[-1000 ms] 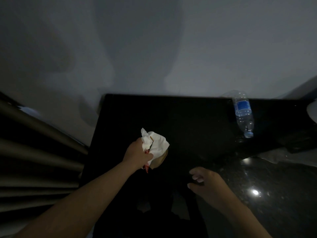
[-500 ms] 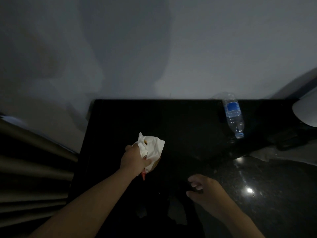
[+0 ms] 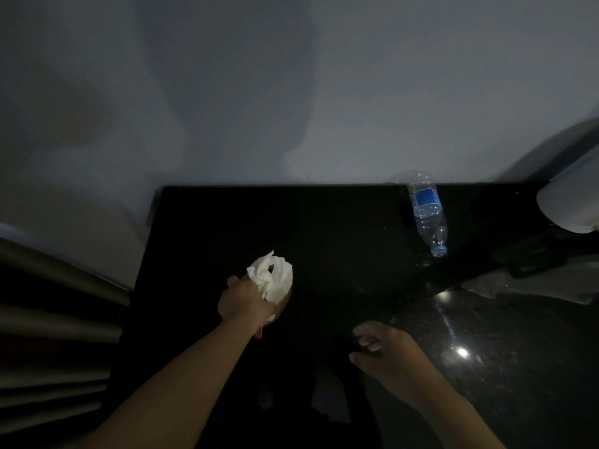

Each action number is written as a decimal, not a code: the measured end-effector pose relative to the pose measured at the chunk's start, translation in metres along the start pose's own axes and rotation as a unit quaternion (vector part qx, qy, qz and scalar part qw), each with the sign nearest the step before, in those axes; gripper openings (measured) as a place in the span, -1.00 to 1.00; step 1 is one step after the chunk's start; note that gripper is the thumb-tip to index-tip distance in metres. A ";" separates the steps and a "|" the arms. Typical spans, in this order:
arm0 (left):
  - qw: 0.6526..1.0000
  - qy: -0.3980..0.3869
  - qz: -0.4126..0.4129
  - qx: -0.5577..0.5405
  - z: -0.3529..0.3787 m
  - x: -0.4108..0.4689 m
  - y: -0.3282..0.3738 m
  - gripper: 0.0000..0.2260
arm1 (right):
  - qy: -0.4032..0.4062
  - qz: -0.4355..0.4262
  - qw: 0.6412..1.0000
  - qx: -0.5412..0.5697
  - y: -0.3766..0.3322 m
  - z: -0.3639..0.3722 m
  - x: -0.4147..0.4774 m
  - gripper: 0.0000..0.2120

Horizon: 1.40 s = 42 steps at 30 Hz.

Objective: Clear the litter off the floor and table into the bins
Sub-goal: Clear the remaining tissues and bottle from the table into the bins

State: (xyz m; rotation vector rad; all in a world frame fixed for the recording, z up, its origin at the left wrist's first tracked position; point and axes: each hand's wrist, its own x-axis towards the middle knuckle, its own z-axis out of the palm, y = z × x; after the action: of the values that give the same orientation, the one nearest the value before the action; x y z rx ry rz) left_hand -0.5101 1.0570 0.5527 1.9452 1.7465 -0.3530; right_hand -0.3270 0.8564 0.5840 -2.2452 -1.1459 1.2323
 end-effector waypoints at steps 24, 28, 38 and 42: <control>0.938 -0.027 0.156 -0.309 -0.092 -0.031 0.074 -0.50 | 0.120 0.008 0.993 -0.014 0.023 -0.115 0.043 -0.60; 0.938 -0.018 0.156 -0.307 -0.098 -0.026 0.100 -0.52 | 0.157 0.034 0.985 -0.065 0.021 -0.153 0.064 -0.58; 0.940 -0.025 0.173 -0.292 -0.092 0.005 0.147 -0.56 | 0.274 0.117 0.950 -0.093 0.020 -0.196 0.141 -0.39; 0.945 -0.032 0.161 -0.282 -0.088 0.017 0.155 -0.61 | 0.268 0.141 0.950 -0.077 0.025 -0.197 0.169 -0.28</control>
State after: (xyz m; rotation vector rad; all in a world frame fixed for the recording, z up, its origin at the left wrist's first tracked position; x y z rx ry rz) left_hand -0.3681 1.1092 0.6480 1.7172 1.2695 0.1844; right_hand -0.1024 0.9899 0.5882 -2.6944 -0.7473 0.5547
